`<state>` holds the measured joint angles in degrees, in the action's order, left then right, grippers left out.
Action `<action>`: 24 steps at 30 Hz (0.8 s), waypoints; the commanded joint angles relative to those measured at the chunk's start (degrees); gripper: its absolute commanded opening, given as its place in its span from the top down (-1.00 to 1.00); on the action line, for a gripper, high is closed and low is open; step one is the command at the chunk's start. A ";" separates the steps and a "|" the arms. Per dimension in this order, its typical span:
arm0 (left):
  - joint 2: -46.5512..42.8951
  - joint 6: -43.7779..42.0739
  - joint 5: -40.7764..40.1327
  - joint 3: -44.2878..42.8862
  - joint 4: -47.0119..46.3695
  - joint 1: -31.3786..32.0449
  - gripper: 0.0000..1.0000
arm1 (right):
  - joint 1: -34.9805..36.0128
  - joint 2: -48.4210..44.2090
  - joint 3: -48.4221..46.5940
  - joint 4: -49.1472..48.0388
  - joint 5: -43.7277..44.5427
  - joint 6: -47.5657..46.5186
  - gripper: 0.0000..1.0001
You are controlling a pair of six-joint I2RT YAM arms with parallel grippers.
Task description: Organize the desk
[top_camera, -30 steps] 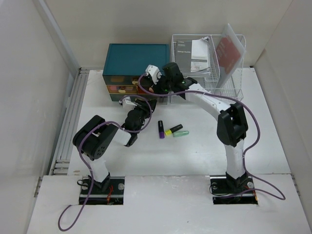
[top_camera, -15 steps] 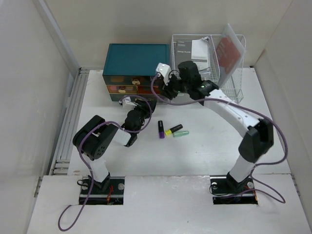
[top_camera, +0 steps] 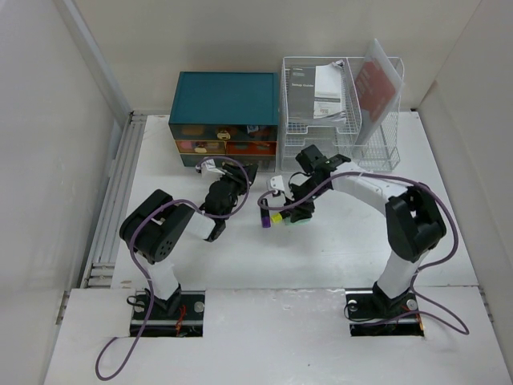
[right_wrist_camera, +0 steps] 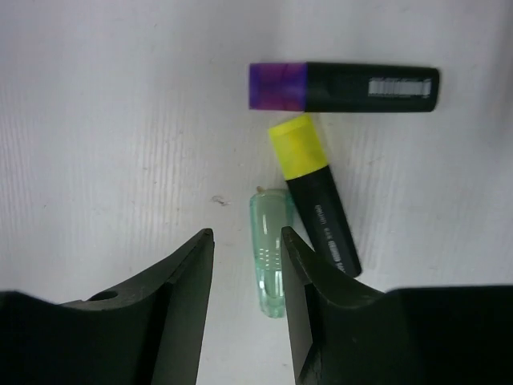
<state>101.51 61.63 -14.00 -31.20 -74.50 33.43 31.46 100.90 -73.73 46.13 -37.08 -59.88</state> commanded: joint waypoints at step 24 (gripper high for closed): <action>2.11 -1.24 1.17 -0.09 -2.32 0.06 0.62 | 0.62 -0.71 9.31 -12.64 8.69 7.67 0.11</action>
<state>102.72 61.65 -13.72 -31.20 -76.49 33.41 31.57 100.12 -64.66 36.45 -29.65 -53.65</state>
